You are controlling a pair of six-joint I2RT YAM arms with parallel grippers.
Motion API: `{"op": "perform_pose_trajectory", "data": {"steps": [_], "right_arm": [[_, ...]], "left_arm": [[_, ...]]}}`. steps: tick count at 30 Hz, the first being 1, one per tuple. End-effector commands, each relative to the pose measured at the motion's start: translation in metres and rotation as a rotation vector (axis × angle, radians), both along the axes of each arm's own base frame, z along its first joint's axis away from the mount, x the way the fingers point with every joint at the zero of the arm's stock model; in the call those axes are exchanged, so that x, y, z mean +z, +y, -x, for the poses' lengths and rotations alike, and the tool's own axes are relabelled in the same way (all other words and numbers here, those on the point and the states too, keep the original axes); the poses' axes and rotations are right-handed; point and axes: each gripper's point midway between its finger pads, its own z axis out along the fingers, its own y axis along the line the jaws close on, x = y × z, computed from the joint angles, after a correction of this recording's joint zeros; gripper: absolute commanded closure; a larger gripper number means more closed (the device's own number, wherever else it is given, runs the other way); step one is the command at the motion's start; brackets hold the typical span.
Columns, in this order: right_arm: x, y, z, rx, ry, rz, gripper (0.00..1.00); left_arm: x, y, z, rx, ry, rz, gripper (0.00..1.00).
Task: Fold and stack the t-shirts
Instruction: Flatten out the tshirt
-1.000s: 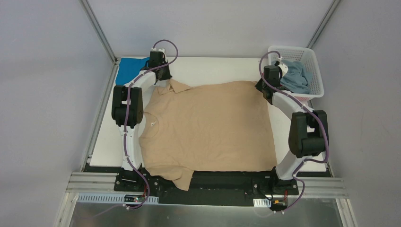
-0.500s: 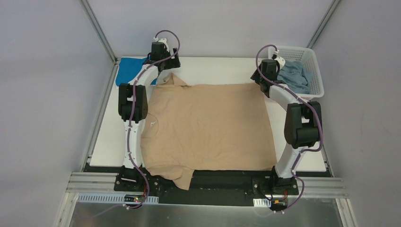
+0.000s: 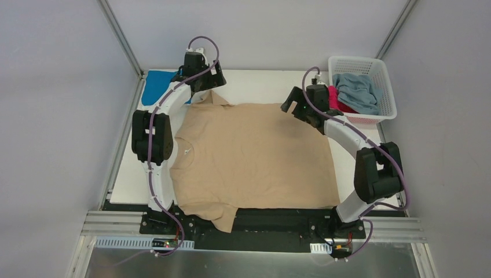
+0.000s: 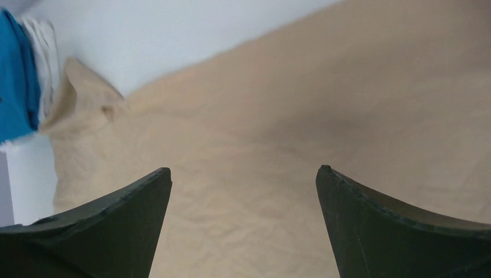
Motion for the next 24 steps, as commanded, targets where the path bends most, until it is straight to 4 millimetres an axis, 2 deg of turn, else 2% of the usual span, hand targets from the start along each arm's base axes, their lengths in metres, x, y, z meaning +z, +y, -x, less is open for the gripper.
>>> {"op": "perform_pose_trajectory", "data": {"steps": [1,7,12,17,21,24], "right_arm": [[-0.056,0.024,0.046,0.071,0.215,-0.047,0.01],[-0.09,0.022,0.061,0.053,0.308,-0.031,0.01],[-0.103,0.02,0.063,0.054,0.337,-0.015,0.01],[-0.106,0.019,0.062,0.051,0.348,-0.005,0.01],[-0.109,0.018,0.062,0.05,0.353,-0.002,0.01],[-0.111,0.02,0.062,0.054,0.36,-0.003,0.01]], "left_arm": [[-0.006,-0.006,0.022,0.047,0.072,0.092,0.0],[-0.04,-0.008,0.01,0.065,0.128,0.093,0.0],[-0.063,-0.005,-0.004,0.086,0.149,0.074,0.0],[-0.083,-0.004,-0.011,0.12,0.182,0.08,0.0],[-0.089,-0.009,-0.017,0.104,0.186,0.097,0.0],[-0.08,-0.022,-0.026,0.067,0.171,0.153,0.0]]}}
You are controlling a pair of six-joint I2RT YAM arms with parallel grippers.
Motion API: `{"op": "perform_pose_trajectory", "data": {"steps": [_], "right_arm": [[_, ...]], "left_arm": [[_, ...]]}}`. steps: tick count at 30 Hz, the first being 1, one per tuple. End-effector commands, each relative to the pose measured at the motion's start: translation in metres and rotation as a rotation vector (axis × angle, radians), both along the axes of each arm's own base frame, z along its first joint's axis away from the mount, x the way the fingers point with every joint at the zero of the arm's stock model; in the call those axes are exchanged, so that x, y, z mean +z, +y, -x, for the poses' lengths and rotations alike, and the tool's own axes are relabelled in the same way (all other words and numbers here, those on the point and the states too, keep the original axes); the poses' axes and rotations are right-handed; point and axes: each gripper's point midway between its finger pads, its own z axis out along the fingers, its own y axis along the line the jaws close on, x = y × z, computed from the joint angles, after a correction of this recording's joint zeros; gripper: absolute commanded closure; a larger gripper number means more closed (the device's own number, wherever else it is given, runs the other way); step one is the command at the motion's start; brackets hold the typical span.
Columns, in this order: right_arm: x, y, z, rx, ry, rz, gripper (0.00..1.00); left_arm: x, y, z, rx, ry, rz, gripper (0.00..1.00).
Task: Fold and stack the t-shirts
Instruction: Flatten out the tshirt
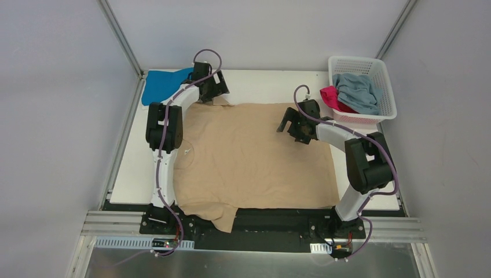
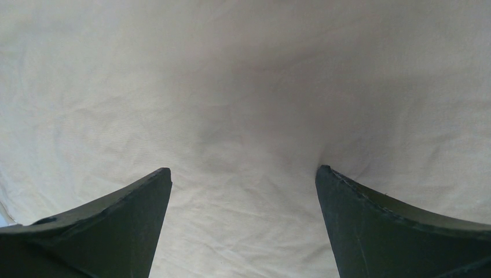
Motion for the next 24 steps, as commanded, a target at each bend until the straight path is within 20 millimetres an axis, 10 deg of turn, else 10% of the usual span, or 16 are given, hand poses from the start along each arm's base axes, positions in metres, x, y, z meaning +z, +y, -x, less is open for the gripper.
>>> {"op": "perform_pose_trajectory", "data": {"steps": [1,11,16,24], "right_arm": [[0.0,0.002,-0.006,-0.005,0.003,-0.008,0.01],[-0.003,-0.003,-0.008,-0.017,0.009,0.023,0.01],[0.001,-0.004,-0.007,-0.019,0.006,0.027,0.01],[0.013,-0.011,-0.011,-0.041,-0.032,0.049,0.01]], "left_arm": [[0.02,-0.012,-0.018,-0.019,-0.04,0.089,0.0],[0.046,-0.047,-0.074,-0.048,-0.154,0.276,0.0],[0.055,-0.02,-0.11,0.081,-0.259,0.179,0.0],[0.109,-0.005,-0.091,0.027,-0.326,0.068,0.0]]}}
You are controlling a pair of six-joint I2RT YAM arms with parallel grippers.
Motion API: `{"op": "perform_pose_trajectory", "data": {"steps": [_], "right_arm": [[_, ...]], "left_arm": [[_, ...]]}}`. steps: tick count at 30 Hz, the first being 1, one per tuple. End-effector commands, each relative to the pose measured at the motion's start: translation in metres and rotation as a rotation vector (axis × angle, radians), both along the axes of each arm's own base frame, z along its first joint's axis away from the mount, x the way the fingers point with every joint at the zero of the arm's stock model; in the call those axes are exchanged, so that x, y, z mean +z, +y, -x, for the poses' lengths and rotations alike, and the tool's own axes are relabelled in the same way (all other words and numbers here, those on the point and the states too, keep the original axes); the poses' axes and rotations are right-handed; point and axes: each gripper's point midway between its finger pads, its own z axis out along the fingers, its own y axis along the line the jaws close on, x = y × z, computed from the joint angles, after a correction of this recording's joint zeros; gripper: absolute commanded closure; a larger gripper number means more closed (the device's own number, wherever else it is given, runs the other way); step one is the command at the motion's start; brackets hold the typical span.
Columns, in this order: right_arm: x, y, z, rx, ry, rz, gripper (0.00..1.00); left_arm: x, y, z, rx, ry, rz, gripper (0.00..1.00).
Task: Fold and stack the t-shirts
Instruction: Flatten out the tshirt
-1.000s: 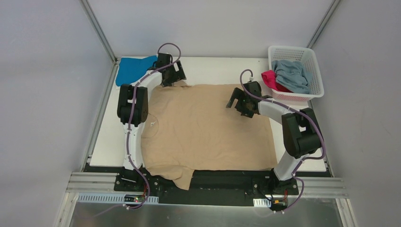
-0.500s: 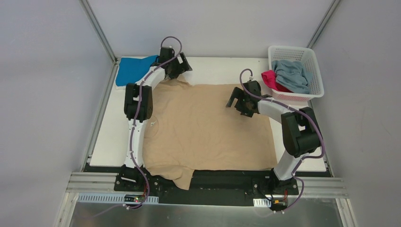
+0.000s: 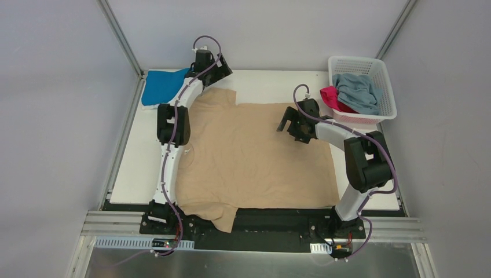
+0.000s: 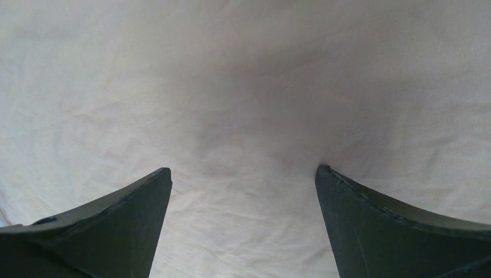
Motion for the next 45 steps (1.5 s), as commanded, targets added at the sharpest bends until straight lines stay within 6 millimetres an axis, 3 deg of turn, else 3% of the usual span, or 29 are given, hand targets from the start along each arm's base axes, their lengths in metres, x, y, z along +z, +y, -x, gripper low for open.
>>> {"op": "perform_pose_trajectory", "data": {"steps": [1,4,8,11,13,21,34,40,45], "right_arm": [[0.016,-0.01,-0.008,-0.035,-0.039,0.037,0.01],[0.029,-0.011,-0.01,-0.039,-0.067,0.041,0.01],[0.048,-0.019,-0.01,-0.055,-0.108,0.065,0.01],[0.053,-0.026,-0.008,-0.054,-0.119,0.096,0.01],[0.053,-0.032,-0.01,-0.057,-0.119,0.117,0.01],[0.035,-0.049,-0.021,-0.097,-0.072,0.177,0.01],[-0.009,-0.088,-0.03,-0.206,0.075,0.285,0.01],[-0.012,-0.104,-0.042,-0.259,0.12,0.278,0.01],[-0.014,-0.106,-0.065,-0.252,0.132,0.285,0.01]], "left_arm": [[0.079,0.013,0.017,-0.019,-0.109,-0.077,0.0],[0.092,0.009,0.052,-0.07,-0.087,-0.121,0.0],[0.081,0.011,0.116,-0.098,0.003,-0.181,0.0],[0.052,0.024,0.156,-0.064,0.097,-0.268,0.0],[0.041,0.034,0.165,-0.031,0.124,-0.313,0.0],[0.0,0.028,0.158,-0.043,0.226,-0.299,0.0],[-0.057,0.042,0.103,0.039,0.299,-0.318,0.0],[-0.063,0.037,0.069,0.049,0.277,-0.286,0.0],[-0.06,0.042,0.042,0.102,0.242,-0.24,0.0]]}}
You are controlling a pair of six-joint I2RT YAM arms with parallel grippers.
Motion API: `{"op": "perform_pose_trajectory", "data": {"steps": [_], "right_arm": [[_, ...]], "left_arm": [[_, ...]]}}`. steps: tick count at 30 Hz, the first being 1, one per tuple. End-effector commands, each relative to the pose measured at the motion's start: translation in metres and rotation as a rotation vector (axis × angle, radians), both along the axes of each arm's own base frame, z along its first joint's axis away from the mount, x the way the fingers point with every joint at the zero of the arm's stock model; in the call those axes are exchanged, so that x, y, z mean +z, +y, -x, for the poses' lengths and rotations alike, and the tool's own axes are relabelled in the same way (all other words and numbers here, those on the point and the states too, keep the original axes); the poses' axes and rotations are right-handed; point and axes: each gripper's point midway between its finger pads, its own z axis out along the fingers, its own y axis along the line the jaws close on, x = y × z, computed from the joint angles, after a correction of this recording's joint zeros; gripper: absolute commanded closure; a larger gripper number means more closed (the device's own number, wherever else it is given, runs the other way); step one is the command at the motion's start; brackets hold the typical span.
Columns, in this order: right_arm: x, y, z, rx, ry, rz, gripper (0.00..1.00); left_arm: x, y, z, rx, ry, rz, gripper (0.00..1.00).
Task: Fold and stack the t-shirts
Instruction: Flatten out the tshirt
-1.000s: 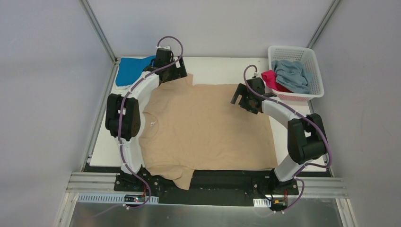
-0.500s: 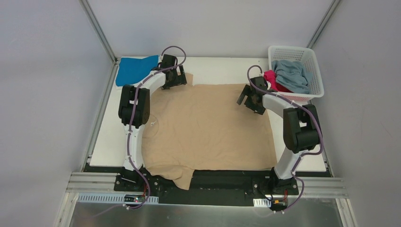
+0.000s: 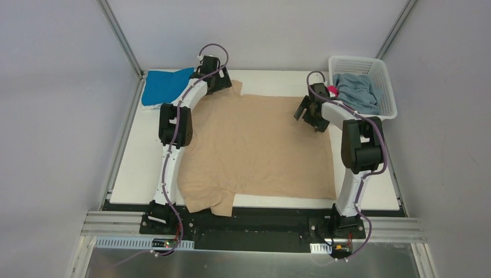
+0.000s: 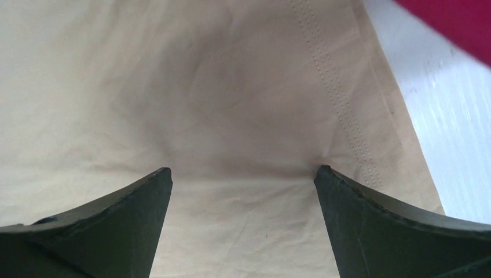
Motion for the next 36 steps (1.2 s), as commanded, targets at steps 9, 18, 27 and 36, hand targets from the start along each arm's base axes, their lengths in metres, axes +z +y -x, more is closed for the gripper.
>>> {"op": "perform_pose_trajectory", "data": {"steps": [9,18,27,36], "right_arm": [[0.013,-0.027,-0.058,-0.021,-0.007,0.073,0.01],[0.016,-0.019,-0.078,0.038,-0.052,0.02,0.01],[0.004,-0.022,-0.086,0.03,0.016,-0.003,0.01],[-0.008,-0.059,-0.085,-0.098,0.117,0.043,0.01]], "left_arm": [[-0.002,0.03,-0.033,0.125,-0.035,0.047,0.0],[0.033,0.025,-0.046,0.076,-0.132,0.066,0.0],[0.032,0.015,-0.042,0.043,-0.123,0.11,0.0],[0.022,0.009,-0.043,0.064,-0.118,0.172,0.0]]}}
